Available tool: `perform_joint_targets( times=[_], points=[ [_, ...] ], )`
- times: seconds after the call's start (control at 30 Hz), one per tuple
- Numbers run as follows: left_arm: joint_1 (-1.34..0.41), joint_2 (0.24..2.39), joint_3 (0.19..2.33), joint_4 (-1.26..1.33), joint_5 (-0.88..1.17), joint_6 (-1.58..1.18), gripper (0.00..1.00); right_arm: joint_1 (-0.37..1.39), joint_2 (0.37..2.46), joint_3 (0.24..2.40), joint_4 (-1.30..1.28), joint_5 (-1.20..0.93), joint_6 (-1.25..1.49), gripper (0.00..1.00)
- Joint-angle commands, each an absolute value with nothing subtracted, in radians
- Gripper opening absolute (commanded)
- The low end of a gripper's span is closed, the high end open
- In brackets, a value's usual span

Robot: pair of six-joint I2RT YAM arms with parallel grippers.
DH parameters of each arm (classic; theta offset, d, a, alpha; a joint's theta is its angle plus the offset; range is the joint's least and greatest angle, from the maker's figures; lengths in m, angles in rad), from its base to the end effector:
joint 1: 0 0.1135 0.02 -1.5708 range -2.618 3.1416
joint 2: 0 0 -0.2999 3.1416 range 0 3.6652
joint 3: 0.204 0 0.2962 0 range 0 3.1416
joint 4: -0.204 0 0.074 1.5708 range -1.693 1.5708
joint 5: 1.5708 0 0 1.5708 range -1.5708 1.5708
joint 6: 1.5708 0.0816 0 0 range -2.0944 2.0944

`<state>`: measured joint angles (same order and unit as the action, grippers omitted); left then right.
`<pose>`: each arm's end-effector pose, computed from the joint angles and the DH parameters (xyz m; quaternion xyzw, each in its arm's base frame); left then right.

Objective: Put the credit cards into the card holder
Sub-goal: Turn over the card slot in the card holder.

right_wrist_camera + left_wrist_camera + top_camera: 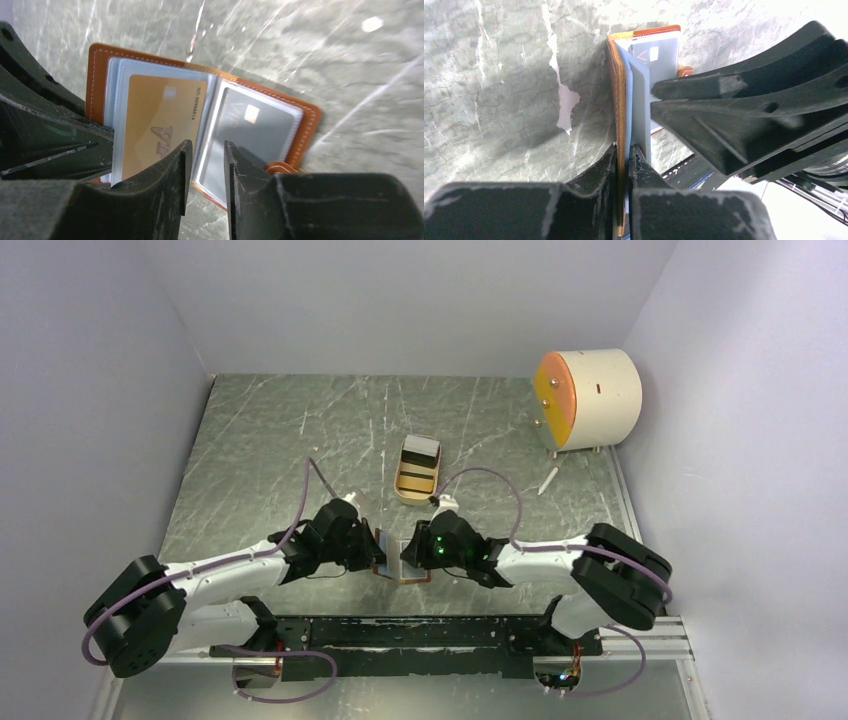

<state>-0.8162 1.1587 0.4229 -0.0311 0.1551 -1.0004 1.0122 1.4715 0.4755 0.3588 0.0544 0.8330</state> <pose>0.1734 -0.2028 0.1308 -0.0542 0.9164 -0.3514 0.1837 0.1751 0.2718 0.1086 -0.0677 0.8902 0.3440 0.2910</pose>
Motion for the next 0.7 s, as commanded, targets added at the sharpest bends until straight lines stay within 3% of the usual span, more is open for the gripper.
perform_joint_targets(
  times=[0.0, 0.2, 0.37, 0.67],
  points=[
    [-0.826, 1.147, 0.495, -0.121, 0.092, -0.976, 0.09, 0.944, 1.357, 0.46, 0.256, 0.056, 0.793, 0.35],
    [-0.838, 1.165, 0.577, -0.318, 0.004, -0.97, 0.09, 0.932, 1.272, 0.518, 0.159, 0.038, 0.817, 0.38],
    [-0.857, 1.217, 0.648, -0.408, -0.022, -0.971, 0.09, 0.99, 1.3, 0.568, 0.191, 0.006, 0.892, 0.54],
    [-0.886, 1.249, 0.662, -0.398, -0.028, -0.979, 0.09, 1.007, 1.398, 0.623, 0.244, 0.013, 0.921, 0.56]
  ],
)
